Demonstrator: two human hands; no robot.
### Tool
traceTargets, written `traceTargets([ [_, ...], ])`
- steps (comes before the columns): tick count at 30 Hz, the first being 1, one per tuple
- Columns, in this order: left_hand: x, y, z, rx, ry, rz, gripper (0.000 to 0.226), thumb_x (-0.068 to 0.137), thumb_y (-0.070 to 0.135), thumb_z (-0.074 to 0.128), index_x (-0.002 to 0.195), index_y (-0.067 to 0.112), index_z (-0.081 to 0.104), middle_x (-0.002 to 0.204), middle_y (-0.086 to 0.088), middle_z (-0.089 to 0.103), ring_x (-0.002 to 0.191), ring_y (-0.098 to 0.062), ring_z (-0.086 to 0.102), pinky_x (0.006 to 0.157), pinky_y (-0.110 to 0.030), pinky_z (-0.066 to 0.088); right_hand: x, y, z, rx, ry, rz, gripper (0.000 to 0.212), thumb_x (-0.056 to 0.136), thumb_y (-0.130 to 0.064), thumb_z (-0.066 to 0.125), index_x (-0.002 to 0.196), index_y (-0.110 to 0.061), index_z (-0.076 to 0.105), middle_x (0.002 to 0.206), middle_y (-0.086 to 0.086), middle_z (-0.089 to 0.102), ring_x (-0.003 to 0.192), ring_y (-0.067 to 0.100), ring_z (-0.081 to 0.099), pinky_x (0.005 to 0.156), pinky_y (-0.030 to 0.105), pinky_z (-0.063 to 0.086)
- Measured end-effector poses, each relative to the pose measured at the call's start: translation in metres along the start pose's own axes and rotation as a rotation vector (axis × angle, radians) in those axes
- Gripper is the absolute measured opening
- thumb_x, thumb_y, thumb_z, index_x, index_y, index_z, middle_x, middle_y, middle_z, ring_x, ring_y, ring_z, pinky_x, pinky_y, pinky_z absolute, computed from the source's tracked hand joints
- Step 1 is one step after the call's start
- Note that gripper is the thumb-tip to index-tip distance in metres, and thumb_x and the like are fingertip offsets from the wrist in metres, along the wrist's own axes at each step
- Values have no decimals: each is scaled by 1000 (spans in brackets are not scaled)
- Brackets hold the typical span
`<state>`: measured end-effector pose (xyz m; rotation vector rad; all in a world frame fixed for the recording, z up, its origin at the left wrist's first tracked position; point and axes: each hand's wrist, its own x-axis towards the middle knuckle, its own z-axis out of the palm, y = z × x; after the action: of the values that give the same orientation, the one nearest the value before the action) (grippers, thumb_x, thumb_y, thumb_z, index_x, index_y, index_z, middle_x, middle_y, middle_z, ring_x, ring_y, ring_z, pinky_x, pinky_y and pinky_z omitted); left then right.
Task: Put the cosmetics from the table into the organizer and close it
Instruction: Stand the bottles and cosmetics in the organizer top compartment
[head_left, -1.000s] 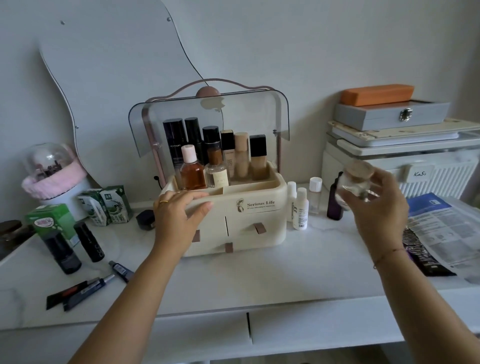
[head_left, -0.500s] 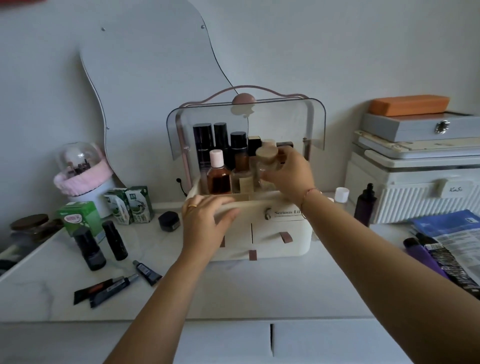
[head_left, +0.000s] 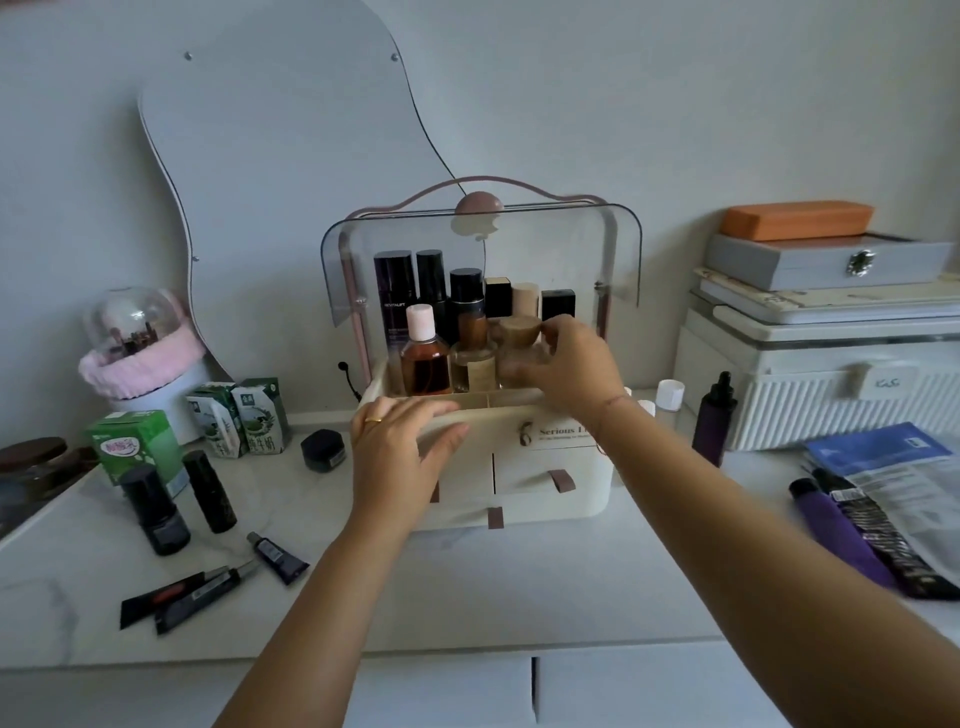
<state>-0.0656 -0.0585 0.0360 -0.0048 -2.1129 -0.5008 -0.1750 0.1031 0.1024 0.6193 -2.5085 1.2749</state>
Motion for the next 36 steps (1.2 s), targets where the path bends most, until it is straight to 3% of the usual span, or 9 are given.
traceTargets([
  [4,1,-2,0,-5,7,23,31,82,47,56,101,26,69,99,20,59,96,8,29,86,-25,19,-54,33,-31,170,432,-153,25,79,-26,72,102,-23,63,94,-8,63,85,3,59,76,13,48],
  [6,1,-2,1,13,8,18,26,82,42,62,101,26,69,100,16,64,95,5,29,83,-25,20,-72,64,-43,169,549,-85,22,79,-28,71,99,-25,61,93,-7,62,83,3,58,76,15,48],
  [9,0,-1,2,20,18,16,23,82,38,67,100,24,70,101,10,69,94,4,30,82,-27,21,-75,106,-41,166,397,184,39,78,-31,73,111,-15,59,105,-1,63,92,12,58,82,26,47],
  [12,-1,1,2,15,29,17,26,81,42,62,97,23,70,100,8,70,92,6,26,78,-25,20,-70,130,-26,143,246,268,51,77,-29,75,121,-10,56,111,3,63,100,17,58,85,28,45],
  [20,-1,-1,4,30,13,-1,28,83,46,60,100,25,69,102,10,69,97,2,32,86,-27,22,-62,142,-9,141,237,269,28,79,-26,72,104,-17,65,88,-2,67,89,19,64,66,23,42],
  [26,-1,-3,5,43,16,-1,29,83,49,59,100,27,68,103,13,69,98,0,34,85,-24,19,-83,103,-28,180,556,67,35,77,-31,74,109,-23,63,95,-4,67,84,12,63,68,15,43],
  [29,-1,-3,5,48,20,10,33,83,53,56,100,27,68,103,13,68,98,0,36,85,-22,17,-89,59,-36,238,647,-132,39,75,-33,75,110,-34,58,94,-21,63,83,-5,62,70,6,46],
  [32,-1,-2,4,44,16,10,35,82,52,55,101,25,69,104,10,69,103,-7,41,88,-22,16,-76,24,-34,267,558,-257,38,76,-27,75,109,-34,57,91,-33,56,84,-14,59,73,3,46],
  [36,-2,-1,2,44,-15,-11,36,83,53,50,103,29,67,105,13,67,105,-12,45,93,-25,16,-42,9,-23,119,358,-166,26,82,-23,70,106,-17,60,89,-17,63,83,-4,60,77,18,51],
])
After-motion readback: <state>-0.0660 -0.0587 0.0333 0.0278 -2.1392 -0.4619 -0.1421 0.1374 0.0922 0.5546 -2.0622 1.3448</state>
